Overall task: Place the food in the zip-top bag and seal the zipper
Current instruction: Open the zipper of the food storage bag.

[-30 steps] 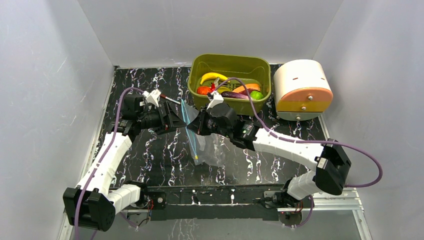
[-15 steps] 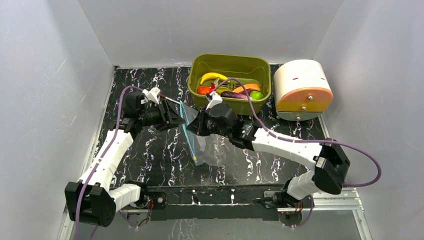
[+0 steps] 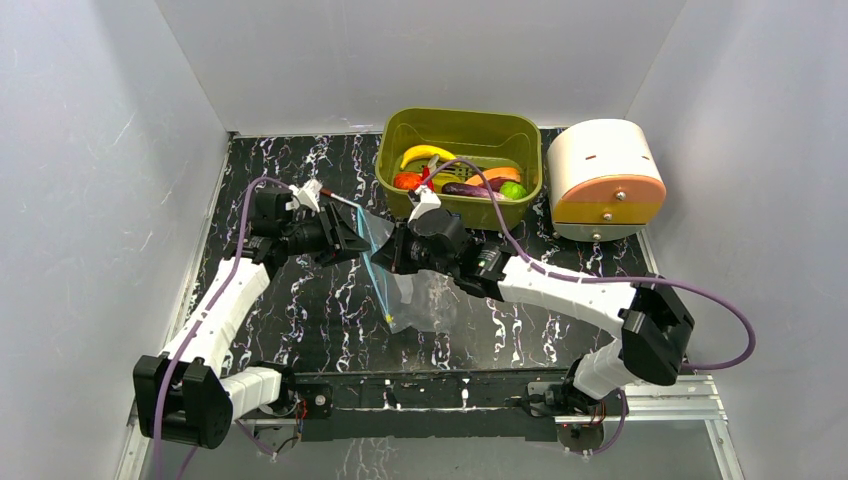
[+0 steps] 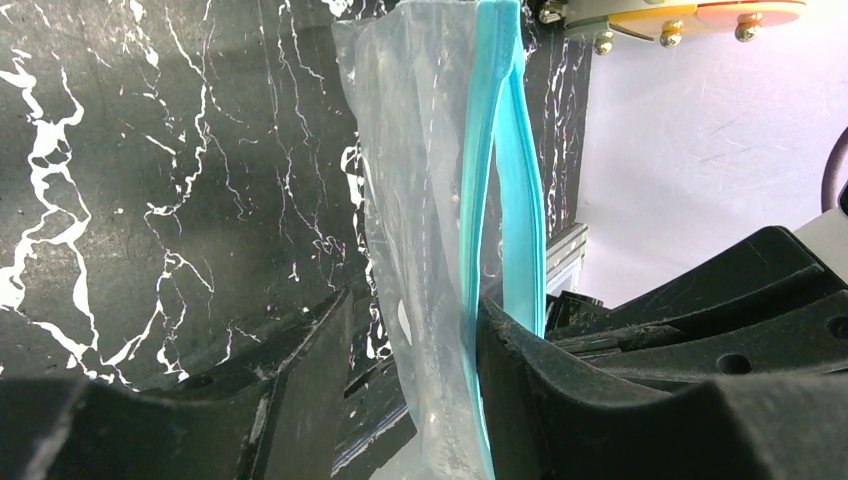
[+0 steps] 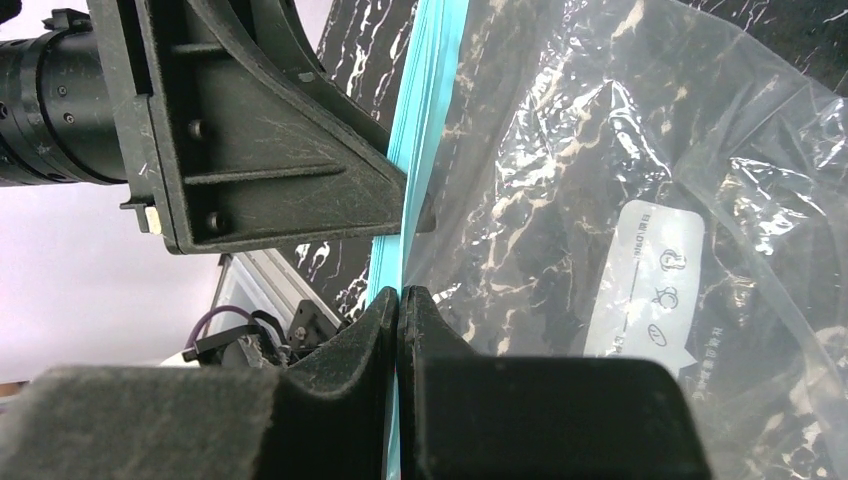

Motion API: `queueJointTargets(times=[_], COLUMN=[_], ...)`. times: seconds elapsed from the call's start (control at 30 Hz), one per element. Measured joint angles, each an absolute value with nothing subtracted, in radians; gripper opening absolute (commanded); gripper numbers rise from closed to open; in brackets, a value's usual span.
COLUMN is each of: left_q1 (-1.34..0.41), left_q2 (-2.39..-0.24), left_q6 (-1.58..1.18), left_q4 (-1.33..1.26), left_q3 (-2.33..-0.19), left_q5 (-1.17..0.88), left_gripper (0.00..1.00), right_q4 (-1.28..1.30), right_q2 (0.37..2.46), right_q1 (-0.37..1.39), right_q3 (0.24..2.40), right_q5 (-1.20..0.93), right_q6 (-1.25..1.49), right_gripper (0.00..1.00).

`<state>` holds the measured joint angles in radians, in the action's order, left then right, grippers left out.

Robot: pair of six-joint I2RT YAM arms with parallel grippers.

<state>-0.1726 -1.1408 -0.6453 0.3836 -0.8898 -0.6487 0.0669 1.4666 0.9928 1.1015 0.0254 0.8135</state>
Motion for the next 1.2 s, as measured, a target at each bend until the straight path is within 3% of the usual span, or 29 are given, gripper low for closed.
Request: queueJointTargets(times=[0.4, 0.63, 0.87, 1.2], left_q1=[-0.176, -0.179, -0.179, -0.18], left_q2=[-1.157, -1.157, -1.146, -1.086], left_q6=[-0.667, -0.675, -0.628, -0.485], left_q4=[0.368, 0.365, 0.456, 0.697], left_q3=[-0.848, -0.839, -0.868, -1.164], left_q5=[-0.661, -0.661, -0.567, -0.338], left_gripper=[0.25, 0.0, 0.0, 0.0], right_q4=[0.062, 0.05, 0.055, 0.113], right_q2=[1.509, 1.526, 1.529, 1.442], right_q1=[0.999, 1.005, 1.007, 1.007], right_q3=[1.133, 1.139, 1.14, 1.171], right_q5=[0.019, 0.014, 0.033, 0.174], right_q6=[0.813, 0.813, 0.81, 0.773], right_gripper=[0.0, 0.0, 0.0, 0.0])
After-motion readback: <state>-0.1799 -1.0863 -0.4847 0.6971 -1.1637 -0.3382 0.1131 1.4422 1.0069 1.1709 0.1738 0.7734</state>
